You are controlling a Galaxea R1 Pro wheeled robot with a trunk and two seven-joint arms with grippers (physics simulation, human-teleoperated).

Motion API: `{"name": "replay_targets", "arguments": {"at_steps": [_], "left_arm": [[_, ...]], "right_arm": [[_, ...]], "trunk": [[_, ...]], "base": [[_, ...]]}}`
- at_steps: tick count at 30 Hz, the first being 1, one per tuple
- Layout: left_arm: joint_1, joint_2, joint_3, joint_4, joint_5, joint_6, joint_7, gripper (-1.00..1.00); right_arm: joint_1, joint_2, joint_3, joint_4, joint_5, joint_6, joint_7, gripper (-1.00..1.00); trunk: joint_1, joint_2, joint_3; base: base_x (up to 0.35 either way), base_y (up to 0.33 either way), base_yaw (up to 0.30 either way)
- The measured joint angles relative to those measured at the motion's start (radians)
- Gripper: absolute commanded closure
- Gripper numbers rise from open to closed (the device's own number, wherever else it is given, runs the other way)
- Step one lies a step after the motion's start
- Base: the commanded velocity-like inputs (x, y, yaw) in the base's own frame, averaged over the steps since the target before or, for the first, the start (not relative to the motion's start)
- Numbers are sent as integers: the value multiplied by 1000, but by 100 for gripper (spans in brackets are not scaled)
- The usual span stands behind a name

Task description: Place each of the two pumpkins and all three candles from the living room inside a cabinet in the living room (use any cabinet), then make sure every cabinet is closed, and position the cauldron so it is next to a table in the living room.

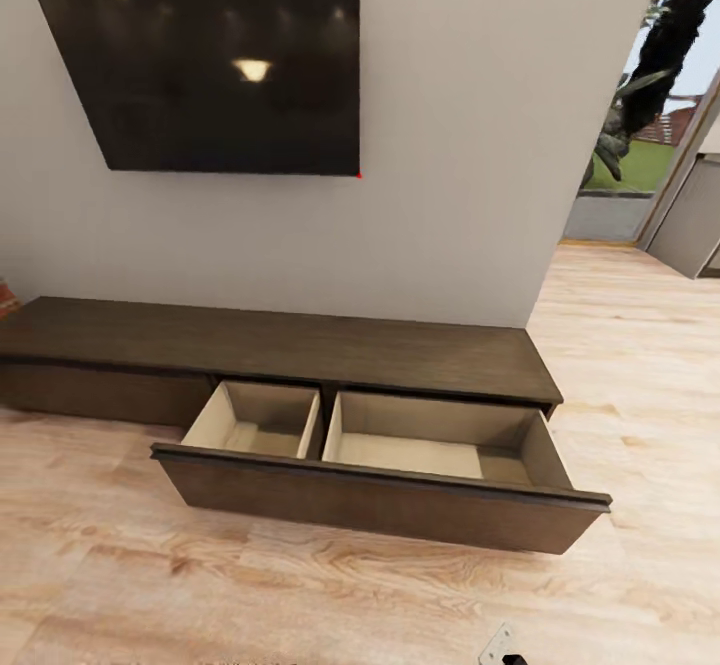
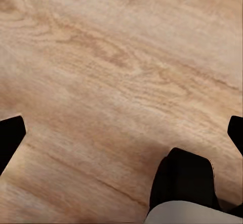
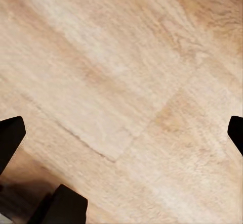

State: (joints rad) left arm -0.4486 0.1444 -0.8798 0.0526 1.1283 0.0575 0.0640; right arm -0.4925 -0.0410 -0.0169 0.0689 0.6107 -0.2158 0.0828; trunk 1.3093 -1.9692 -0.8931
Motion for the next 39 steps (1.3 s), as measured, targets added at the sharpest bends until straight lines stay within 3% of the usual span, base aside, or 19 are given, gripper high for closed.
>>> {"name": "replay_targets", "arguments": {"at_steps": [4, 10, 19, 27, 33, 39], "left_arm": [[1, -7, 29, -4, 39, 3, 18, -100], [1, -20, 55, -1, 53, 1, 23, -100], [1, -15, 63, 1, 54, -2, 143, -100], [1, -14, 65, 1, 57, -2, 152, -100], [2, -14, 64, 1, 93, -2, 152, -100], [2, -15, 64, 1, 97, -2, 152, -100]], "right_arm": [[0, 1, 0, 0, 0, 0, 0, -100], [11, 1, 0, -1, 0, 0, -1, -100], [19, 1, 0, -1, 0, 0, -2, -100], [28, 1, 0, -3, -1, -2, -3, -100], [29, 1, 0, -4, -2, -5, -4, -100], [29, 1, 0, -3, -1, -5, -3, -100]], "trunk": [[-15, 28, 13], [-38, 70, 31], [-73, 133, 60], [-103, 189, 85], [-126, 231, 103], [-149, 273, 122]], "base": [[0, 0, 288], [0, 0, 288], [0, 0, 288], [0, 0, 288], [0, 0, 288], [0, 0, 288]]}}
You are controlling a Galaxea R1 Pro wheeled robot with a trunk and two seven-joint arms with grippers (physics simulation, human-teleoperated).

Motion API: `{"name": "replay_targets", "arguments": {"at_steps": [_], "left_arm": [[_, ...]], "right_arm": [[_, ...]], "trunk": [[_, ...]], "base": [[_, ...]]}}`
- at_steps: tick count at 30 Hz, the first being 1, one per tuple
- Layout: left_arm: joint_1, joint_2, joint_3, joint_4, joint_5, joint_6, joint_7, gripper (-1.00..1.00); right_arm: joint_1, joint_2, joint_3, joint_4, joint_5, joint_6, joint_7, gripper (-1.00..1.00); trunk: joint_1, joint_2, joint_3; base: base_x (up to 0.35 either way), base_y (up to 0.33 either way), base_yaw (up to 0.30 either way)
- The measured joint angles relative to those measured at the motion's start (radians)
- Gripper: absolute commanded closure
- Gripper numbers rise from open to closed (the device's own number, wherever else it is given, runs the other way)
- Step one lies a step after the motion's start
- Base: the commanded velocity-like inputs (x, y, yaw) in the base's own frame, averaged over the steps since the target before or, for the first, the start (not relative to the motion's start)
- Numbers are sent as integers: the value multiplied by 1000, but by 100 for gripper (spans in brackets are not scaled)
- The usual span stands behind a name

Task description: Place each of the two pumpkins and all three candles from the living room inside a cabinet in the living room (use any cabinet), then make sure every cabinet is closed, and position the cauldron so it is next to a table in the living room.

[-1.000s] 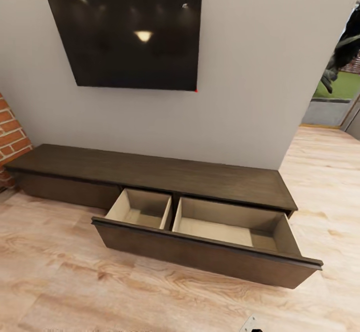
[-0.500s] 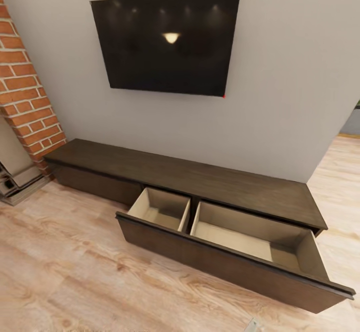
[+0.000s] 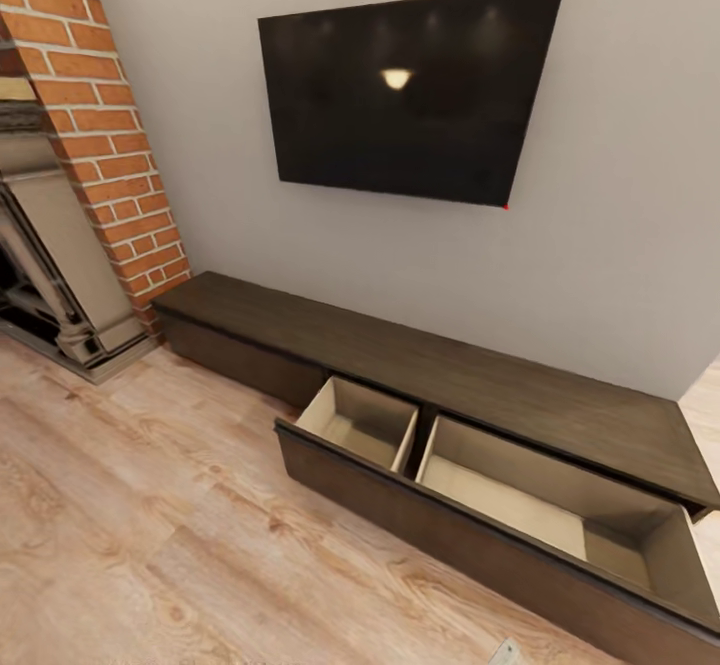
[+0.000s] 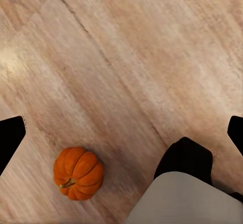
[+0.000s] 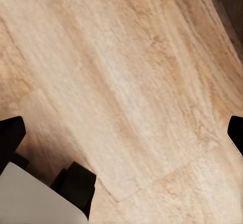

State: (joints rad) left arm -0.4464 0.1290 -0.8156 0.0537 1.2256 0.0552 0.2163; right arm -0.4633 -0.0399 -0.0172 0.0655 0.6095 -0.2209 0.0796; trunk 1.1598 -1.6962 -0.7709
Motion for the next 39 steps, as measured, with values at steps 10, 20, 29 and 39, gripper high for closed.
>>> {"name": "replay_targets", "arguments": {"at_steps": [10, 20, 29, 39], "left_arm": [[0, 0, -1, 0, 0, 0, 0, -100], [0, 0, 0, 0, 1, 0, 0, -100], [0, 0, 0, 0, 1, 0, 0, -100], [0, 1, 1, 0, 2, 0, 0, -100]], "right_arm": [[0, 0, 0, 0, 1, 0, 0, -100], [0, 0, 0, 0, 2, 0, 0, -100], [3, 0, 0, 0, 1, 0, 0, -100], [6, -1, -1, 0, 1, 0, 0, -100]], "trunk": [[-38, 70, 31], [-77, 140, 63], [-111, 203, 91], [-149, 273, 122]], "base": [[0, 0, 288], [0, 0, 288], [0, 0, 288], [0, 0, 288]]}}
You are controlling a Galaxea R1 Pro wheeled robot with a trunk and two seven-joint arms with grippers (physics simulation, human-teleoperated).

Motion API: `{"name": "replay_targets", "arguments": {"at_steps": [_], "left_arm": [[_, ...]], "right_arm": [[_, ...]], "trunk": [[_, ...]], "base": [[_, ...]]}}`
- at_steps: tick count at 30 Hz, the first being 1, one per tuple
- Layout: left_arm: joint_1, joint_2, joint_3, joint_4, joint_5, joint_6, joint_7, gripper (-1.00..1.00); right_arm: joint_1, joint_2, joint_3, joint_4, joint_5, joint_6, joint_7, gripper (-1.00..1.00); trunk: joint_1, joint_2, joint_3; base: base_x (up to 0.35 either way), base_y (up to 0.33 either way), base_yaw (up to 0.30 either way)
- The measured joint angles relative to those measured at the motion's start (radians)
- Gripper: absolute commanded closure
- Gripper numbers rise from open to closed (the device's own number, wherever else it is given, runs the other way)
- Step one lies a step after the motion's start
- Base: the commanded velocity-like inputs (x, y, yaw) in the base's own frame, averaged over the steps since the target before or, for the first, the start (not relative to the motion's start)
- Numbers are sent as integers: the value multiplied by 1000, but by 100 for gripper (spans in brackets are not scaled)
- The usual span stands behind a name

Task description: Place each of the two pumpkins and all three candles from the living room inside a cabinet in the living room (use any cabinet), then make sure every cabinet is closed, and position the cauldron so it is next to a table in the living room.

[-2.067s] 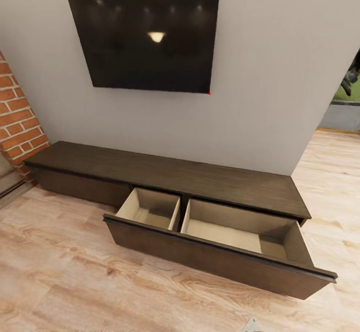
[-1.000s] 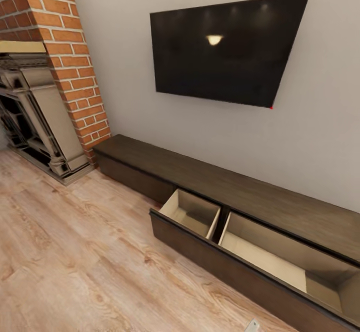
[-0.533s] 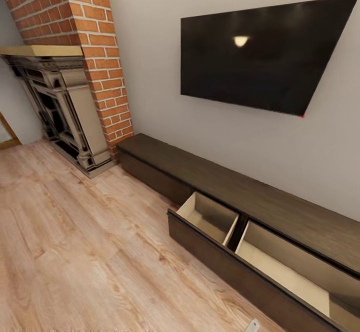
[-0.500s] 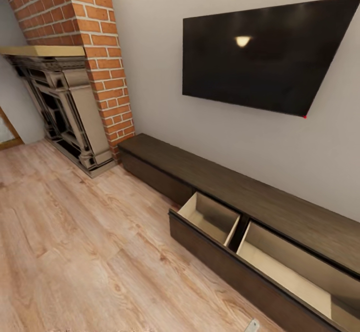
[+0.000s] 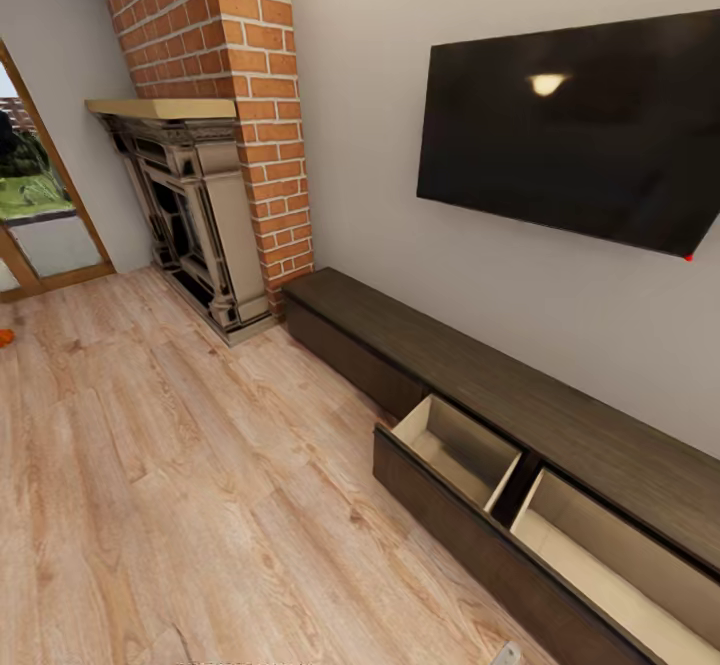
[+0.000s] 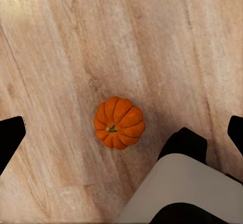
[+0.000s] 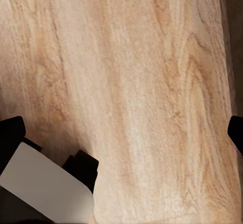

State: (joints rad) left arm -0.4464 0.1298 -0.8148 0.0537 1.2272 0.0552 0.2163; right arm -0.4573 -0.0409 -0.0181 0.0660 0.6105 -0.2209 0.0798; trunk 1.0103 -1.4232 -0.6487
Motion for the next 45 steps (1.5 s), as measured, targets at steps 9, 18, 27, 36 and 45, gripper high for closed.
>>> {"name": "replay_targets", "arguments": {"at_steps": [9, 18, 27, 36, 45], "left_arm": [[0, 1, 0, 0, 0, 0, 0, -100], [0, 0, -1, 0, 0, 0, -1, -100], [0, 1, 0, 0, 0, 0, -1, -100], [0, 1, 0, 0, 0, 0, 0, -100], [0, 1, 0, 0, 0, 0, 0, -100]], "right_arm": [[0, 0, 1, 0, 0, 0, 0, -100], [0, 0, 1, 0, 0, 0, 0, -100], [0, 0, 1, 0, 0, 0, 0, -100], [0, 0, 1, 0, 0, 0, 0, -100], [0, 0, 1, 0, 0, 0, 0, -100]], "trunk": [[-34, 63, 28], [-69, 126, 56], [-103, 189, 85], [-138, 252, 113], [-172, 315, 141]], "base": [[0, 0, 288], [0, 0, 288], [0, 0, 288], [0, 0, 288], [0, 0, 288]]}}
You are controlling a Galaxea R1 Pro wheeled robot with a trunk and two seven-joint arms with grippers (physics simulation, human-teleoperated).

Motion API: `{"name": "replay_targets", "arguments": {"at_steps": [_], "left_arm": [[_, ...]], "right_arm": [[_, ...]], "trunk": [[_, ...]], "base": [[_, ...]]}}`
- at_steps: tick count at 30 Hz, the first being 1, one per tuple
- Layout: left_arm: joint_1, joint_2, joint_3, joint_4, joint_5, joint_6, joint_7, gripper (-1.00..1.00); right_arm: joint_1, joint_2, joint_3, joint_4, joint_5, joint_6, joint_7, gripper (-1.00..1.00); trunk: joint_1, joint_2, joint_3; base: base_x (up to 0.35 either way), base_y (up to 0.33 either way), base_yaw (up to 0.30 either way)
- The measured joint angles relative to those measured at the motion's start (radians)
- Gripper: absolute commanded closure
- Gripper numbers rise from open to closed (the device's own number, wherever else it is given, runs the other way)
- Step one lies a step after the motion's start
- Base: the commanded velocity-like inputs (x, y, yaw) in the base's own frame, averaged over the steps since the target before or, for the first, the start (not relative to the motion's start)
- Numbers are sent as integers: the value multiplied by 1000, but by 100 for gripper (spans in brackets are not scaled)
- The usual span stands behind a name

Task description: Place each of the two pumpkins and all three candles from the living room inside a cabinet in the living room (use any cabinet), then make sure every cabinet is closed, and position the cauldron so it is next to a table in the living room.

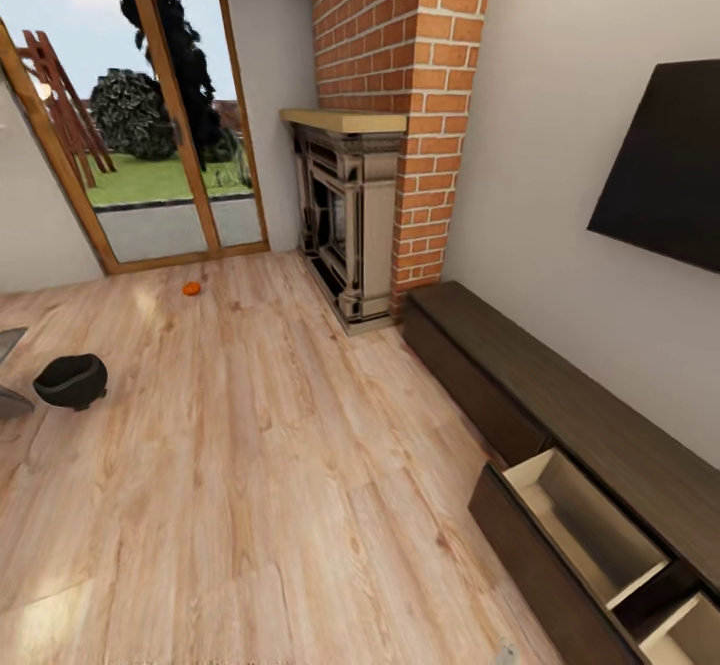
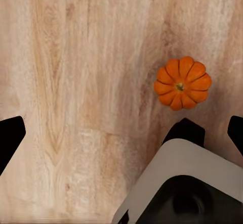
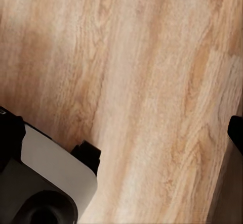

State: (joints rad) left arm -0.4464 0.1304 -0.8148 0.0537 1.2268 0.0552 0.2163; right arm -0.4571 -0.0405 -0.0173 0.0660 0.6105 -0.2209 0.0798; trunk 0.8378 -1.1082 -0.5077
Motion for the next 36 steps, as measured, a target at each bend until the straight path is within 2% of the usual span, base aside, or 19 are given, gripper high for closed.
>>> {"name": "replay_targets", "arguments": {"at_steps": [11, 24, 36], "left_arm": [[0, 0, 0, 0, 0, 0, 0, -100], [0, 0, -1, 0, -1, 0, 0, -100], [5, -6, -1, 0, -3, 0, -2, -100]], "right_arm": [[0, 1, 0, 0, 0, 0, 0, -100], [0, -1, 0, -2, 2, 2, 0, -100], [0, -1, -1, -2, -1, 3, 0, -100]], "trunk": [[-42, 77, 34], [-92, 168, 75], [-92, 168, 64]], "base": [[0, 0, 281], [0, 0, 23], [0, 0, 150]]}}
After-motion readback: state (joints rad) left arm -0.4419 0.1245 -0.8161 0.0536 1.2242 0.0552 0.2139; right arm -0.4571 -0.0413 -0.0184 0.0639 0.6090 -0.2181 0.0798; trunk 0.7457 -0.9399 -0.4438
